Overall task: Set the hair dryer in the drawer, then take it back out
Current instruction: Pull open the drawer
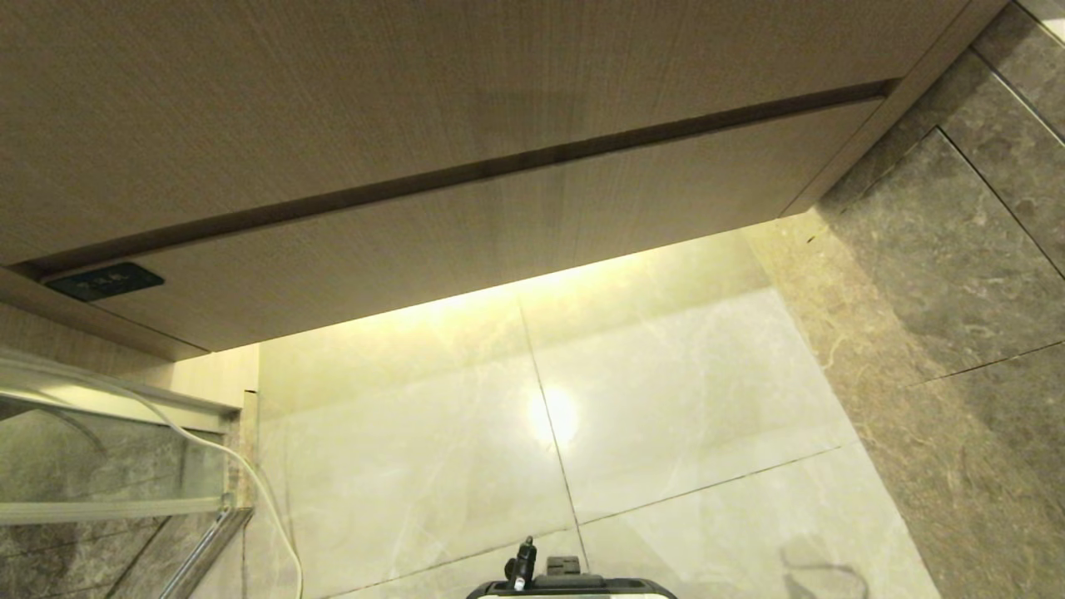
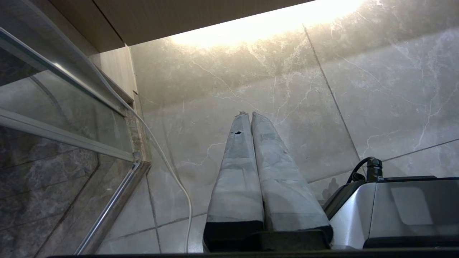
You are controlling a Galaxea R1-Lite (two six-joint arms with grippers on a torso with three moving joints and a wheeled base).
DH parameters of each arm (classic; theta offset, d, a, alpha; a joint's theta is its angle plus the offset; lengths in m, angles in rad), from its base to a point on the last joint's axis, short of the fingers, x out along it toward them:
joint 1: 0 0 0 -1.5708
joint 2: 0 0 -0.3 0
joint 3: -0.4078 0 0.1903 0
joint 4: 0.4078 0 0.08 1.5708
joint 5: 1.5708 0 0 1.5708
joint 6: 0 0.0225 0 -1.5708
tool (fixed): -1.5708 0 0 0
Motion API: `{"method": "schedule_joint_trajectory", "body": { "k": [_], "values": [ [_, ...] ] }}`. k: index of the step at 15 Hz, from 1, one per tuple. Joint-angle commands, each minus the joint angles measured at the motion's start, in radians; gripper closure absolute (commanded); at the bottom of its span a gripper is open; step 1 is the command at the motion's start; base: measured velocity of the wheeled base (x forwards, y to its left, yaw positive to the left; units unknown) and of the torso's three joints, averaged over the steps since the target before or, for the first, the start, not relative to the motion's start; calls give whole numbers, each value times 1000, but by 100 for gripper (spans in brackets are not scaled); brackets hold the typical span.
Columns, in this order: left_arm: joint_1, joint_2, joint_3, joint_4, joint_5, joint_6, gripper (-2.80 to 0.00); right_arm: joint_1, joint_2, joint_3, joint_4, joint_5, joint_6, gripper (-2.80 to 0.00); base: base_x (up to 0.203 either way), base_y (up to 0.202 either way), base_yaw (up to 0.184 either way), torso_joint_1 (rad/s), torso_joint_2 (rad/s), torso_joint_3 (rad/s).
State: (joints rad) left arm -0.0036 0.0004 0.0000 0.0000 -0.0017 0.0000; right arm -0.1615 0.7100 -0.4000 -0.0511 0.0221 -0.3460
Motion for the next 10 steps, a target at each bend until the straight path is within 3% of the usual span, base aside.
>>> {"method": "schedule_joint_trajectory", "body": {
  "k": [1,10],
  "values": [
    [1,0,1,0,0,0,0,5,-46,22,10,1,-2,0,0,0,0,0,0,0],
    [1,0,1,0,0,0,0,11,-56,30,5,10,4,0,0,0,0,0,0,0]
  ]
}}
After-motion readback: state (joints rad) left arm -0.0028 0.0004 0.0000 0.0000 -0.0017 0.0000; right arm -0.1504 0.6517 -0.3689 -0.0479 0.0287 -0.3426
